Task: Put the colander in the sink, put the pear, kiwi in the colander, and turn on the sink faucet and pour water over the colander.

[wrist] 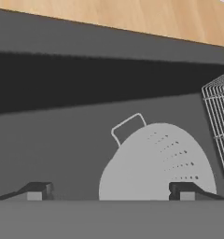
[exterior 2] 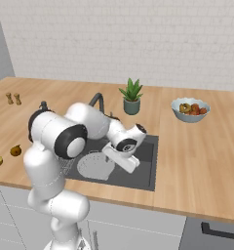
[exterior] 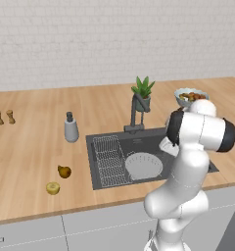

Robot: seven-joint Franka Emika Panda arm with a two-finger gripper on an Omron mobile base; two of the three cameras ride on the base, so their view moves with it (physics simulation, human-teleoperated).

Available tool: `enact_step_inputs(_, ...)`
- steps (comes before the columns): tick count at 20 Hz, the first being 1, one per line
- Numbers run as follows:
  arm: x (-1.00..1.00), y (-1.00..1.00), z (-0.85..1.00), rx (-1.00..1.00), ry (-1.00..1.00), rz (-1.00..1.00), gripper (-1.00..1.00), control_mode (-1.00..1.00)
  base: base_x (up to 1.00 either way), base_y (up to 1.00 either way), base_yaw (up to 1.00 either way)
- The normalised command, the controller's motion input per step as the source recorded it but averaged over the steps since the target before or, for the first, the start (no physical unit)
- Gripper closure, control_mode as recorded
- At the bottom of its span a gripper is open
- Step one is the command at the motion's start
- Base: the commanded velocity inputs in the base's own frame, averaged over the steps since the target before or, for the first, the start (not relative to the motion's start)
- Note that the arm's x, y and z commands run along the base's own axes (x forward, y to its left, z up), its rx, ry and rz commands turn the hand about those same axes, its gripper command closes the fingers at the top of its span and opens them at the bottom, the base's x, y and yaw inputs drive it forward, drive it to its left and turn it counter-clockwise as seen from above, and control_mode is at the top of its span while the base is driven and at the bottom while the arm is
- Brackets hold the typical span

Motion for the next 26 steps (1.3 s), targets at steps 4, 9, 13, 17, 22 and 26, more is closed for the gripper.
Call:
enact_step_inputs(4, -0.38, -0.16, 0.71, 0.00, -0.03, 0.11, -1.00, -1.00, 0.00, 0.00, 0.00)
enact_step_inputs(9, -0.75, 0.00, 0.56, 0.00, -0.16, 0.01, -1.00, -1.00, 0.00, 0.00, 0.00)
enact_step_inputs(13, -0.57, 0.11, 0.61, -0.12, 0.00, -0.03, -1.00, -1.00, 0.00, 0.00, 0.00)
enact_step_inputs(17, -0.48, 0.20, 0.64, -0.07, 0.01, -0.08, -1.00, -1.00, 0.00, 0.00, 0.00)
enact_step_inputs(22, -0.39, 0.24, 0.56, -0.01, 0.00, -0.06, -1.00, -1.00, 0.00, 0.00, 0.00)
enact_step_inputs(26, -0.56, 0.15, 0.38, 0.02, 0.05, -0.31, -1.00, -1.00, 0.00, 0.00, 0.00)
